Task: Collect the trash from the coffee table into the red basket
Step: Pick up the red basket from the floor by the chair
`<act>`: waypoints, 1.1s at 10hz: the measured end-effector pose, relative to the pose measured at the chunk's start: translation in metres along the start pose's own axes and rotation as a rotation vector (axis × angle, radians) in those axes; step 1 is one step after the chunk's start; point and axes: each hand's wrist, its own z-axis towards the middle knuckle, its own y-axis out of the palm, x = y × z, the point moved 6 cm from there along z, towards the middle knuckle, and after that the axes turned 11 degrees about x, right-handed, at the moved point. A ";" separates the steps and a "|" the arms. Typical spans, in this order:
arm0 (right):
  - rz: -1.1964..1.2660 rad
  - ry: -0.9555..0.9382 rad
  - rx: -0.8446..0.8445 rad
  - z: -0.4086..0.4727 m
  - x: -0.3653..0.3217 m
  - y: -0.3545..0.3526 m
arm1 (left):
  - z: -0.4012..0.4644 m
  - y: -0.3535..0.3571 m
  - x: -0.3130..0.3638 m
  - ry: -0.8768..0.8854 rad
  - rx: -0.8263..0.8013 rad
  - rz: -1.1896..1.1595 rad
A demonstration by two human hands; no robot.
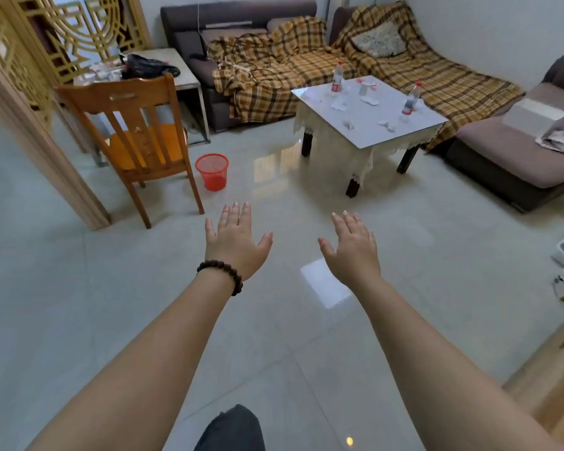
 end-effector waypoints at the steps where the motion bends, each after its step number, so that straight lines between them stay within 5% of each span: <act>1: -0.029 -0.016 -0.013 0.030 -0.005 0.023 | 0.026 0.016 -0.015 -0.038 -0.016 0.021; 6: -0.009 0.020 -0.083 0.290 -0.093 0.161 | 0.293 0.078 -0.118 -0.144 -0.109 0.002; 11: -0.015 -0.017 -0.116 0.519 -0.114 0.251 | 0.521 0.151 -0.145 -0.171 -0.125 0.027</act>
